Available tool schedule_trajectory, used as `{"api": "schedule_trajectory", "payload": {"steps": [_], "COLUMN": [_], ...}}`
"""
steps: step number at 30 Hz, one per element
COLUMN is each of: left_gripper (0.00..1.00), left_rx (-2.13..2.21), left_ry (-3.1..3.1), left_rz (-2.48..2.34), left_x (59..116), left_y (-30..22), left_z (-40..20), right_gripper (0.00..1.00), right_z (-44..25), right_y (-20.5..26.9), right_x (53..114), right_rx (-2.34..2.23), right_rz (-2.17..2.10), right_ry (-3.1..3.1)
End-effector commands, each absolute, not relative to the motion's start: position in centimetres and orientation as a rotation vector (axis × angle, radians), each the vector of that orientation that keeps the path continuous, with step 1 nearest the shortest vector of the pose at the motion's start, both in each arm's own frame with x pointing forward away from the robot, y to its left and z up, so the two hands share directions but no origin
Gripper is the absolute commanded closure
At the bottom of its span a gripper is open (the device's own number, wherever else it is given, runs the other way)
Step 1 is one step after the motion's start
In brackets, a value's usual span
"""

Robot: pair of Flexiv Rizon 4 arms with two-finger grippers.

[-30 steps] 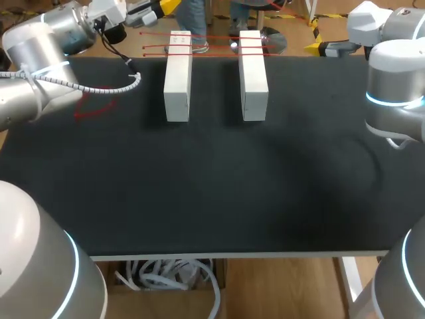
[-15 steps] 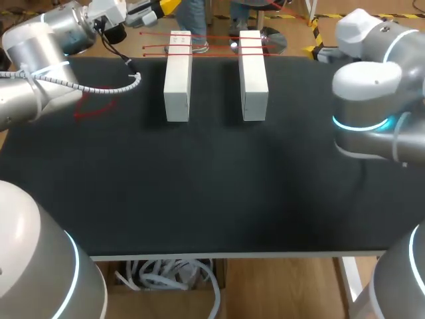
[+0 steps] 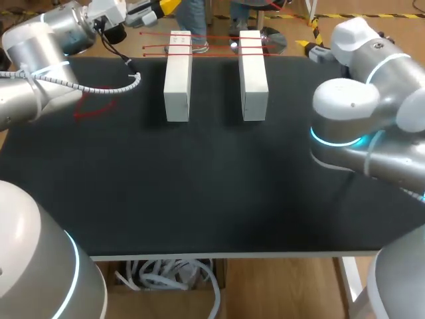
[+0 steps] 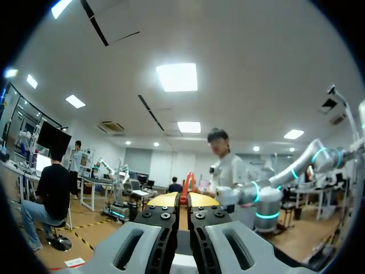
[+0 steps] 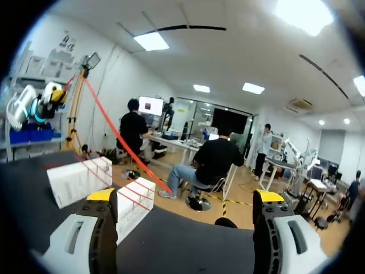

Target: Grab the tape and strap the tape.

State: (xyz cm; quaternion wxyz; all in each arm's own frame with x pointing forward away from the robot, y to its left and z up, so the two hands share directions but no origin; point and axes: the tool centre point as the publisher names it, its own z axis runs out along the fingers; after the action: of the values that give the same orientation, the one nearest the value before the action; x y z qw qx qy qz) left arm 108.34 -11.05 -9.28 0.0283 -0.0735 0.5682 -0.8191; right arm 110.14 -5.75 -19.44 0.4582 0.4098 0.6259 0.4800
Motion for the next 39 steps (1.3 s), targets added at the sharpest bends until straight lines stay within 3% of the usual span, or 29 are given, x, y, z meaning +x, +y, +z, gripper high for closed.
{"api": "schedule_trajectory", "payload": {"steps": [1,12,39], "left_gripper": [1.00,1.00,1.00], "left_rx": [-0.228,-0.228,-0.228], "left_ry": [1.752,1.752,1.752], "left_rz": [-2.527,-2.527,-2.527], "left_x": [108.3,108.3,108.3], "left_y": [-11.1,-11.1,-11.1], "left_z": [-9.3,-9.3,-9.3], "right_gripper": [0.00,0.00,0.00], "right_z": [-19.7,-18.3,-17.3], "right_y": [-5.2,-4.5,-3.1], "right_x": [110.7,109.9,108.7], "right_rx": [1.172,1.473,1.517], "right_rz": [1.158,1.376,1.459], "right_ry": [1.380,1.385,1.449]}}
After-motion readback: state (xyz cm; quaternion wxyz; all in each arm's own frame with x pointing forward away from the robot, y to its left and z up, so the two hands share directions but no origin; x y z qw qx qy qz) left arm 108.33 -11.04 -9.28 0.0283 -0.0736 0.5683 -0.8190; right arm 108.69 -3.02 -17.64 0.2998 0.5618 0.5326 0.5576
